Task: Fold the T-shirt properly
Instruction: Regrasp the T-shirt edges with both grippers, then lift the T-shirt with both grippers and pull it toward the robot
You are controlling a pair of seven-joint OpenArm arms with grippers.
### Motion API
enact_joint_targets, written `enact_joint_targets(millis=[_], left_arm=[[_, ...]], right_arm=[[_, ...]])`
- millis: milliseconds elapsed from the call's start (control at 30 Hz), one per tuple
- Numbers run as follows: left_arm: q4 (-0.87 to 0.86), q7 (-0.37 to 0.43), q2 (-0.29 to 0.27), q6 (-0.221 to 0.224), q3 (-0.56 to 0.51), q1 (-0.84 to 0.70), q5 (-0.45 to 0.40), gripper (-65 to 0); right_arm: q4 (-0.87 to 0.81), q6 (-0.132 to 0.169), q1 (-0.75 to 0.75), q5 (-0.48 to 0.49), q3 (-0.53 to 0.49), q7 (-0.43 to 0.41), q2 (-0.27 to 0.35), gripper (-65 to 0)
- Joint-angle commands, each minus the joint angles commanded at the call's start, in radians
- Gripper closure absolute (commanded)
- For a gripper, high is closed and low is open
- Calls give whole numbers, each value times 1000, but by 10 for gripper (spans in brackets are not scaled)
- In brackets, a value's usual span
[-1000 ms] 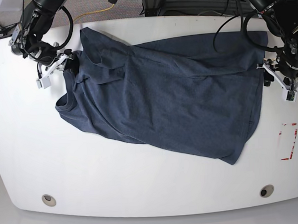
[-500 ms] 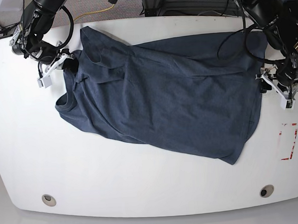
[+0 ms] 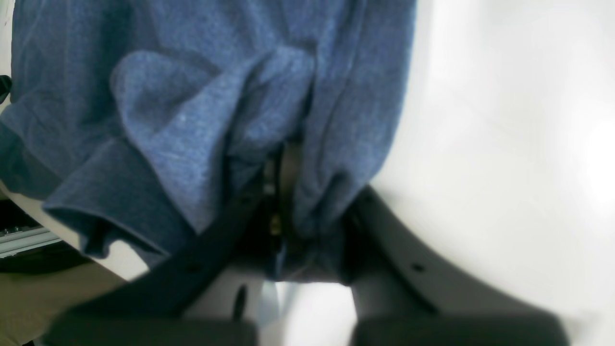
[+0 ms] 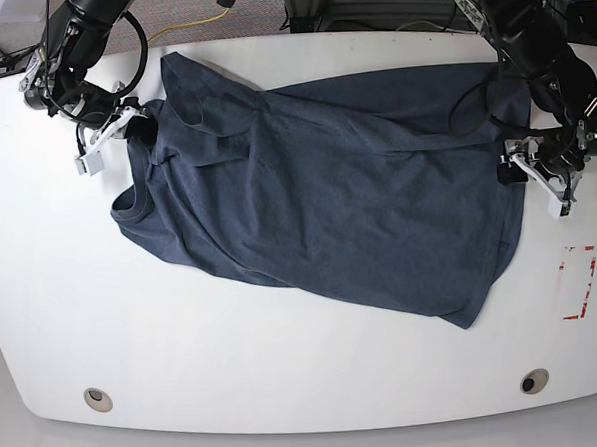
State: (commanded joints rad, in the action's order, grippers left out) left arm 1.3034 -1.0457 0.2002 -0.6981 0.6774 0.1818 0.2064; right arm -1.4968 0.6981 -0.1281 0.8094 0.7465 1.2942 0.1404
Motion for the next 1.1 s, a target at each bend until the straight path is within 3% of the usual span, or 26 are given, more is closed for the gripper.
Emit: enact_joint_targets(millis=[200,300,400,433,567,867,967,1100], left_arm=[[5,-2,-5,0,-6,-49,2,-406],[0,-2,-8,0,-6,-49,2,-251],[0,2,-9,0,-6,-46,2,-24],[0,2,-9,0,-8,-43,2,0],[9,2,-11,0,-8,-31,2,0],[138,-2,-54,0,-15,6,3,0],[175,-3,-75,0,-80,26,2,0],[230,-3,-77,0,-152,43,2,0]], right_arm=[[0,0,2,-2,0,-2,0,-6],[0,0,15,-5,0,-2,2,-6],[0,0,23,-6,2,-2,2,-6],[0,0,23,-6,2,-2,3,-6],[0,0,48,-15,0,-2,5,-2],[-83,0,141,-181,-3,-15,15,0],[-115,0,199,-256,-14,-18,15,0],[-123,0,285,-319,-109,-25,40,0]])
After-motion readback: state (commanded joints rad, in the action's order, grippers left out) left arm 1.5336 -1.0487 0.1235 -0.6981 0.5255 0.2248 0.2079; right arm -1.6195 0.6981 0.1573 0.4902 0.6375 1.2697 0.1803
